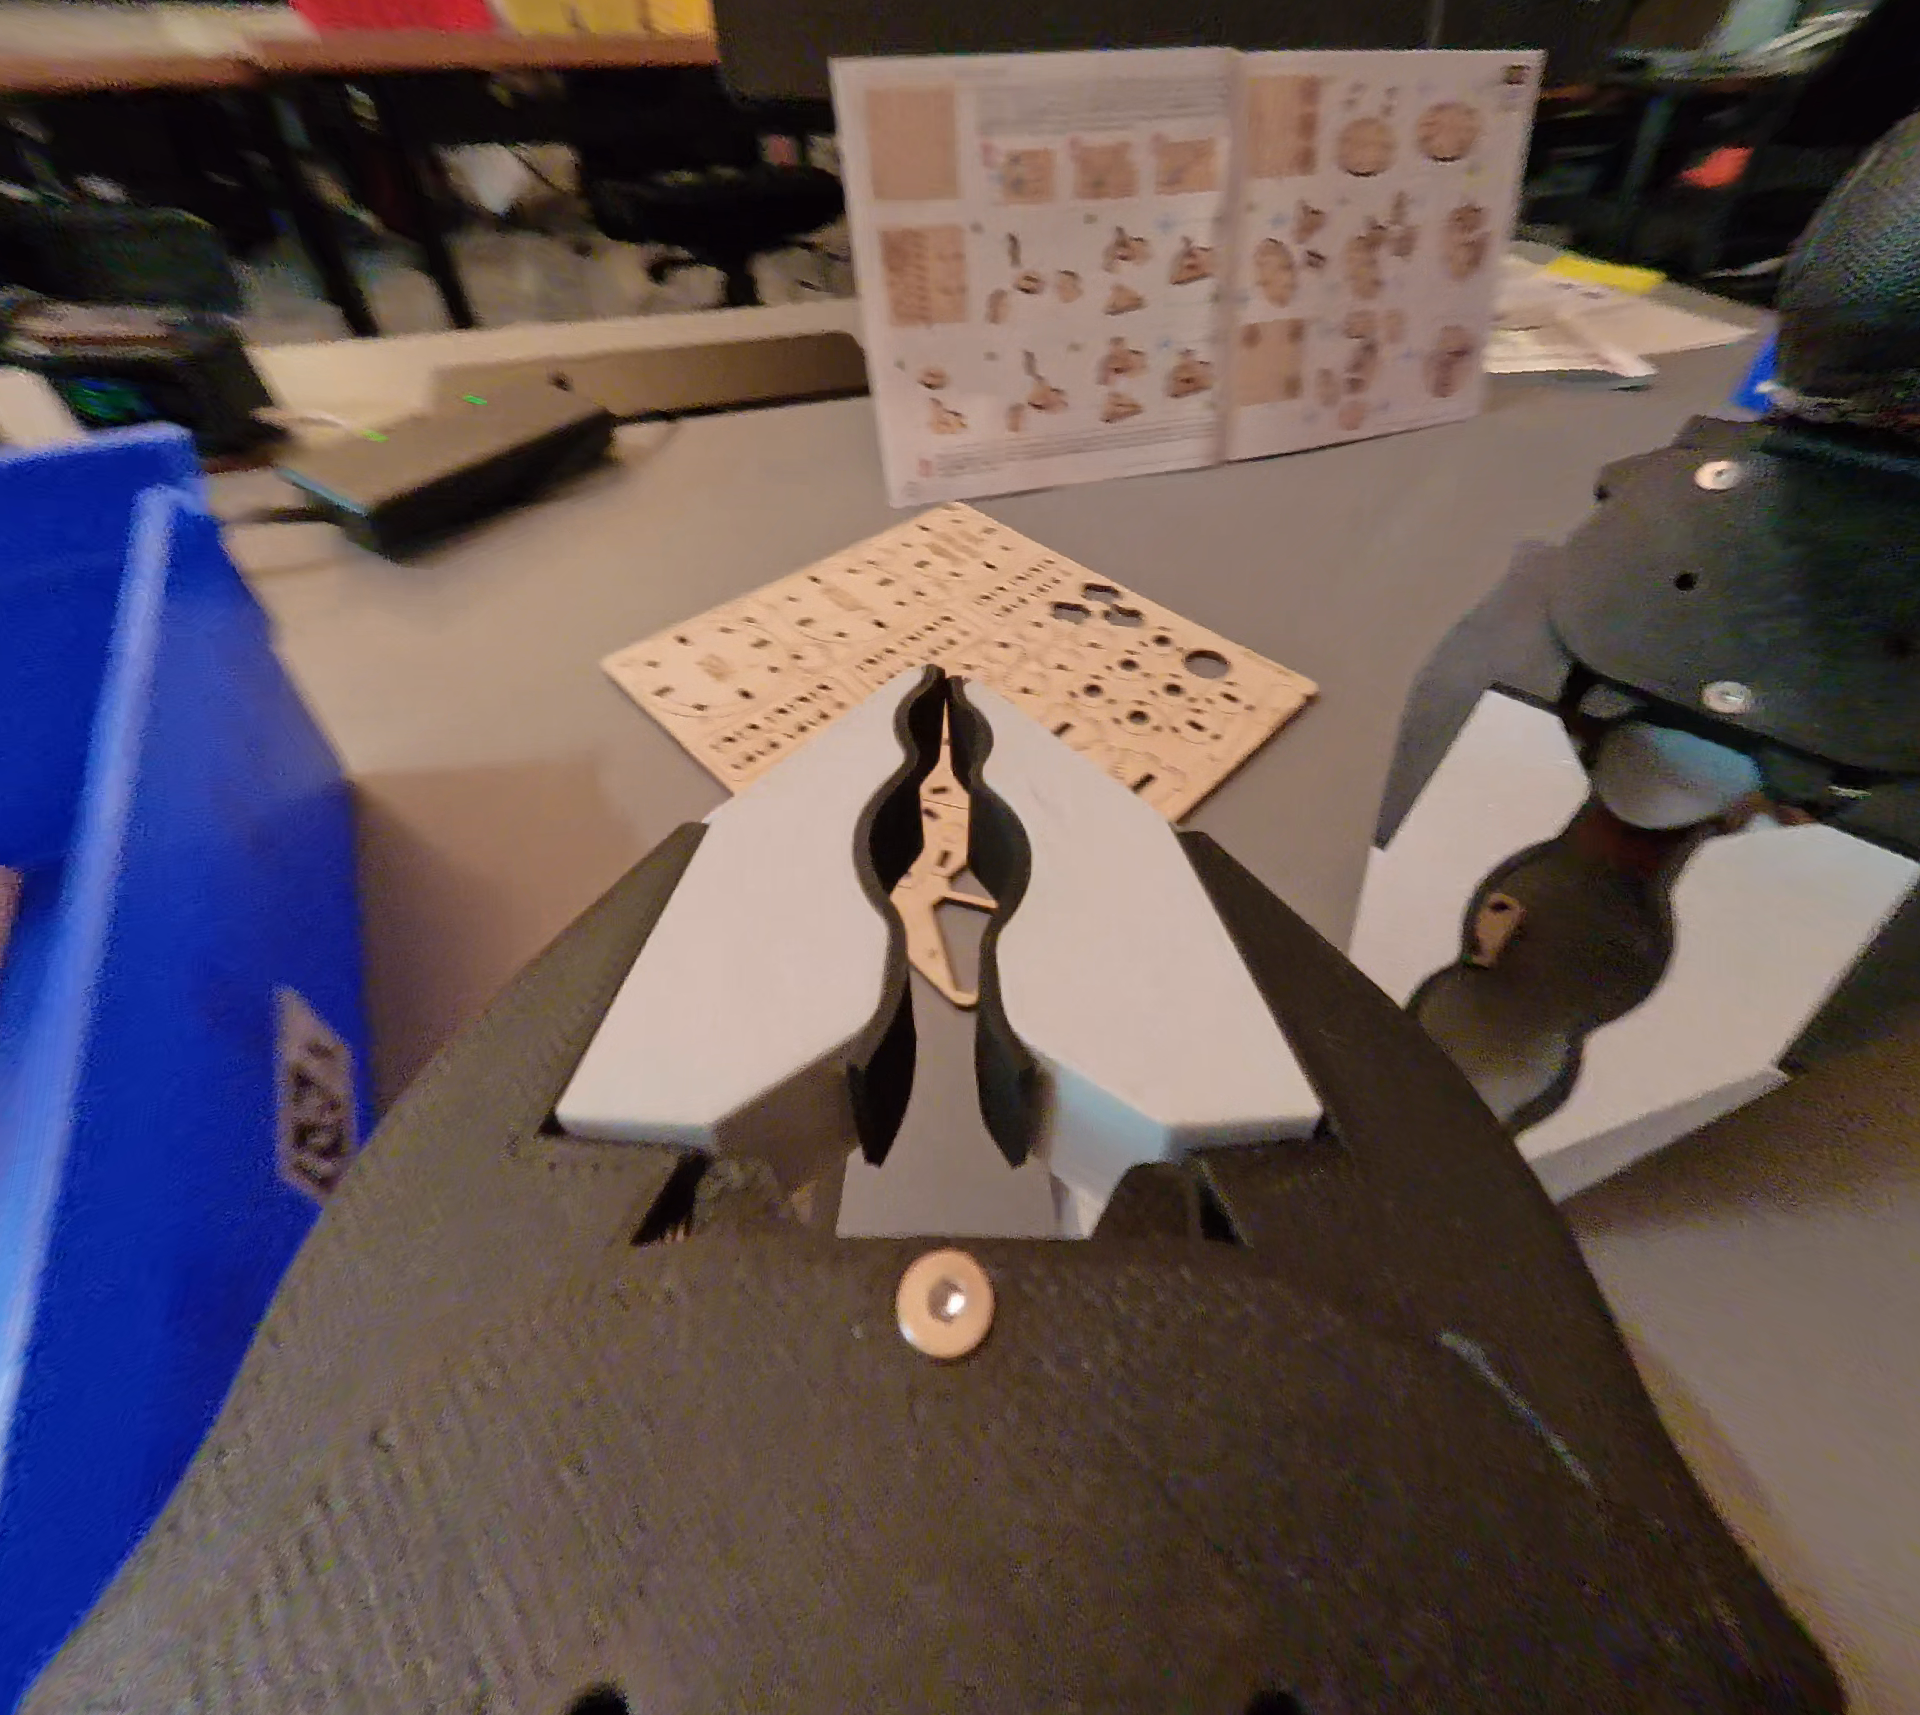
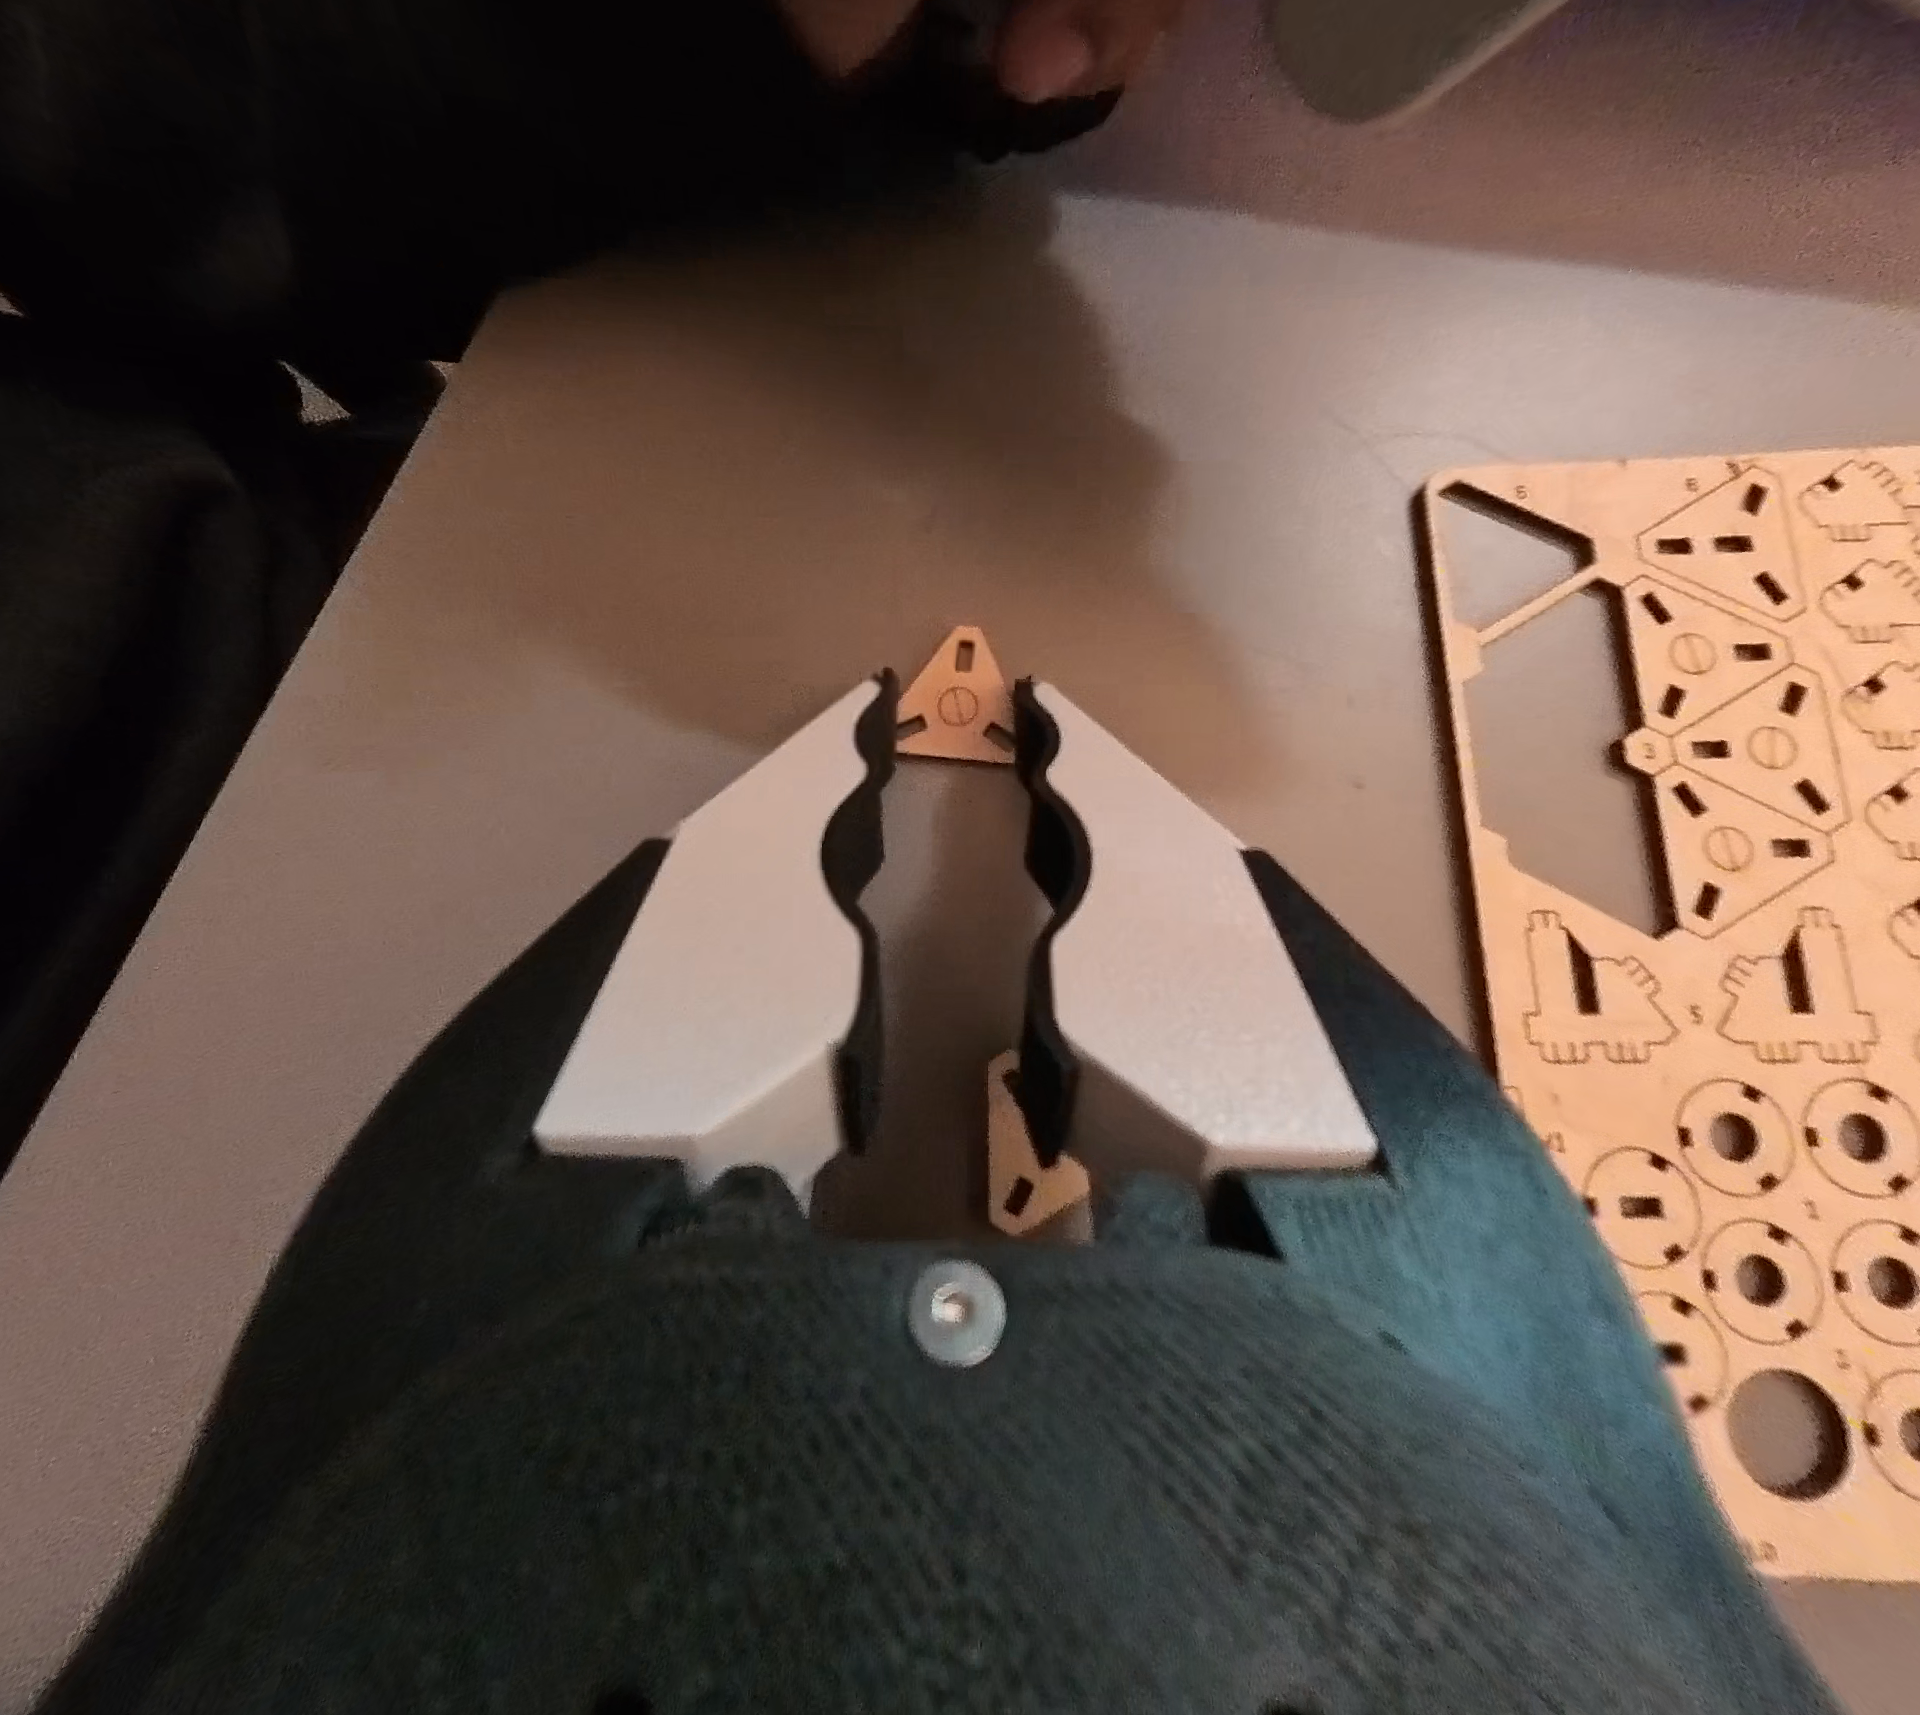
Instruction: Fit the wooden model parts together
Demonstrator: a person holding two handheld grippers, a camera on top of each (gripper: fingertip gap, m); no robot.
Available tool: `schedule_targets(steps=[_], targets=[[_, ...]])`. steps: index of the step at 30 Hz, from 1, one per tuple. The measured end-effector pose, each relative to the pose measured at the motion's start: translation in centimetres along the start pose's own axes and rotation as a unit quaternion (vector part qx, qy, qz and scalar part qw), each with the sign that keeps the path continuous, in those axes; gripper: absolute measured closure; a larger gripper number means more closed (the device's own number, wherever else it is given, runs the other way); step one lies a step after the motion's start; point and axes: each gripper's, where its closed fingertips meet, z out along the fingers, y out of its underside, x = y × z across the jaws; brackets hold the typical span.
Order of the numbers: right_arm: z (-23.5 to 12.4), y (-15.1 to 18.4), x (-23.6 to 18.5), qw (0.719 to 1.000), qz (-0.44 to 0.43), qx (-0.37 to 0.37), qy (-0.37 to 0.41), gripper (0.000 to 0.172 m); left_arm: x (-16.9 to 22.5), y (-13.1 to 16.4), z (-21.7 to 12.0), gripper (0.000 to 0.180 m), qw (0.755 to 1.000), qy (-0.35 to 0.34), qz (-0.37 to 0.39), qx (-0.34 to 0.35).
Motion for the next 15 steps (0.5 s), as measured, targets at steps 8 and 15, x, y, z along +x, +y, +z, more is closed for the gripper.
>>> schedule_targets(steps=[8, 15], targets=[[-3.3, -2.3, 6.4, 0.991, 0.034, 0.032, 0.128, 0.172, -1.1, 3.1, 1.3, 0.180, 0.993, -0.062, 0.024, -0.098], [-2.2, -1.9, 3.4, 1.000, 0.020, 0.002, 0.015, 0.132, -1.3, 4.1, 1.5, 0.180, 0.991, -0.055, 0.007, -0.123]])
